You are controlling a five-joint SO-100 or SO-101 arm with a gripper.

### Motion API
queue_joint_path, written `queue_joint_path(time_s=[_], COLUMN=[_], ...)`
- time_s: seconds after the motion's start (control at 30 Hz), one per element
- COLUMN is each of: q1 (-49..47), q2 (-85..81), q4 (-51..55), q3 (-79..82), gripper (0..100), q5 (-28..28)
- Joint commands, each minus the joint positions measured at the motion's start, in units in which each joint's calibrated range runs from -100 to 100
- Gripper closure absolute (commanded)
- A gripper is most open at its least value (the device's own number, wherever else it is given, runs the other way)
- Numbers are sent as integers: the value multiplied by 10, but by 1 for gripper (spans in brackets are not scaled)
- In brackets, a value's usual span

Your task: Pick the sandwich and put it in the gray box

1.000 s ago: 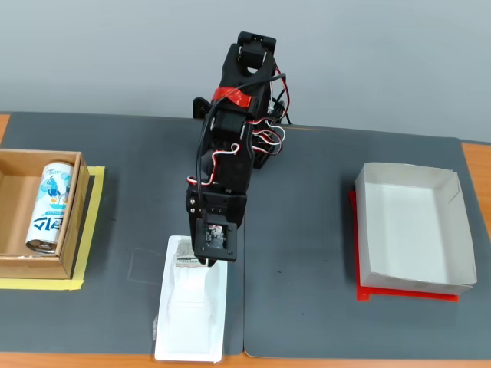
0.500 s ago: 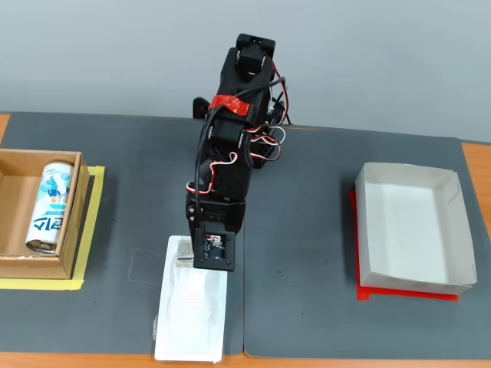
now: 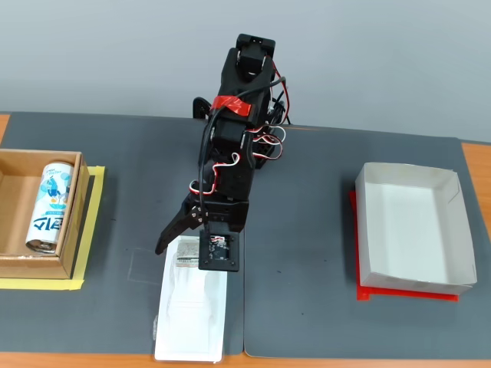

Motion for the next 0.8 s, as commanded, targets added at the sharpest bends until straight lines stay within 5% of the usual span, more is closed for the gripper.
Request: queue_joint_path(time_s=[0.0,0.77], q1=[-6,-28], q2=[-5,86], q4=[-5,-8], q3=[-30,-63], gripper=[60,61], q5=[3,2])
